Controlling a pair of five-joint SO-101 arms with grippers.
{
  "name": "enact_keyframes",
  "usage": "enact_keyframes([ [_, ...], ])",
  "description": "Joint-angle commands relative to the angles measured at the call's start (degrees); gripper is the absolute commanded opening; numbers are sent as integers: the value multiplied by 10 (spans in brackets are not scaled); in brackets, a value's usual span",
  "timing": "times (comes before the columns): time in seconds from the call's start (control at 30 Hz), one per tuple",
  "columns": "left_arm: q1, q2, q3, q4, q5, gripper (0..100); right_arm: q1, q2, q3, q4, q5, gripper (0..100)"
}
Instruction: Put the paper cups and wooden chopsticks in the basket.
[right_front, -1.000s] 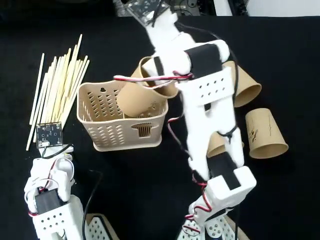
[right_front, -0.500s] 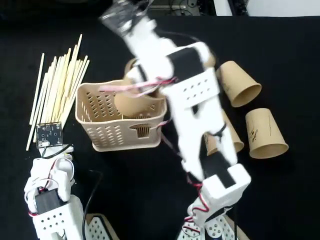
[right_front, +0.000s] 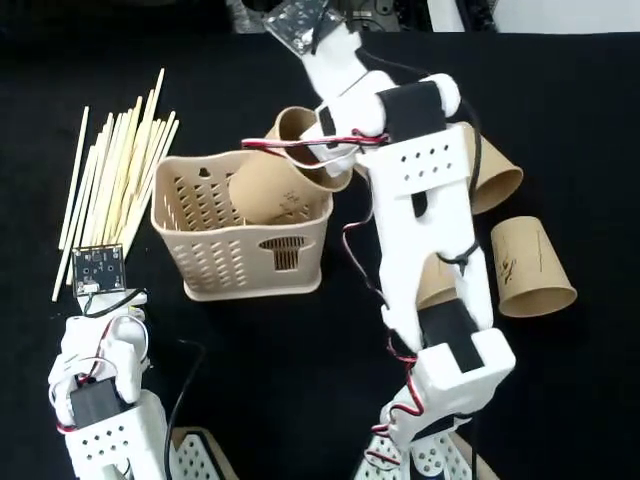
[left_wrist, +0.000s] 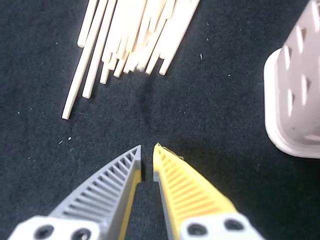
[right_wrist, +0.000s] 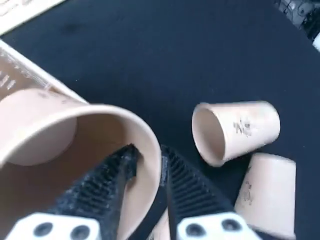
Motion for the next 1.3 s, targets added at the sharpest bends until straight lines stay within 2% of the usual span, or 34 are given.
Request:
enact_keyframes([
  [0.0,2,-4,10,-11,-5,58,37,-29,-23,19,4,12],
  [0.3,2,-4,10,-11,-5,58,55,-110,-22,20,47,15],
  [0.43,2,-4,10,-11,-5,58,17,-125,-8,20,46,19],
  [0.6,2,-4,10,-11,-5,58,-34,-121,26,18,34,112],
  [1.03,2,-4,10,-11,-5,58,-51,-123,24,11,12,125],
  [1.13,-4,-4,-1,-13,-5,58,-38,-130,15,18,8,125],
  [1.27,-6,-4,-79,-7,-2,58,62,-162,23,21,-30,124],
])
